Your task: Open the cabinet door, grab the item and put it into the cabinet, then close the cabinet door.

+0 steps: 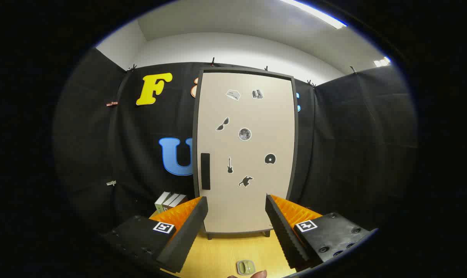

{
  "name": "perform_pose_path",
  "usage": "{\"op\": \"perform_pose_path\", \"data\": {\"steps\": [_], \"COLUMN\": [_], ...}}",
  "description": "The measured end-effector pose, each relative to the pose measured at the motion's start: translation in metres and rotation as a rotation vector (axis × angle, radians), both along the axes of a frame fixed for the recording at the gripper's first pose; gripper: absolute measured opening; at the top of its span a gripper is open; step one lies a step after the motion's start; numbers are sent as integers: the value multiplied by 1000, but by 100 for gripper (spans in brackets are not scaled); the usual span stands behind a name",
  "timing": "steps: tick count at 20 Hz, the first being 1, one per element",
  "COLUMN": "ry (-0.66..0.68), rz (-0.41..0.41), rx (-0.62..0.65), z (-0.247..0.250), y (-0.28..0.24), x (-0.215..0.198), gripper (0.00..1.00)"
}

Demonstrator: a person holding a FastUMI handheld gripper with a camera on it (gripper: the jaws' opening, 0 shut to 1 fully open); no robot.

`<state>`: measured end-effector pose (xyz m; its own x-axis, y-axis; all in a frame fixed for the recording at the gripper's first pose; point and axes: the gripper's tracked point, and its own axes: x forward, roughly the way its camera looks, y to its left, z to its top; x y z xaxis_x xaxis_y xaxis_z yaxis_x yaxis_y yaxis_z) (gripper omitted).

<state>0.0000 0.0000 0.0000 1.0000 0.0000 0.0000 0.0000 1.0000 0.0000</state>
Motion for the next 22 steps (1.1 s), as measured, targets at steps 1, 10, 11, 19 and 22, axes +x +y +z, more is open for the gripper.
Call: {"op": "perform_pose_path", "data": {"steps": [1,10,11,19,22], "ry": [-3,2,3,-7,-1], "rz": [0,18,17,13,13], "rx": [-3,9,8,16,17], "z": [1,-1,-1,2,-1], "y": [0,5,5,3,2], "x": [0,6,5,7,8], "gripper": [98,98,98,98,98]}}
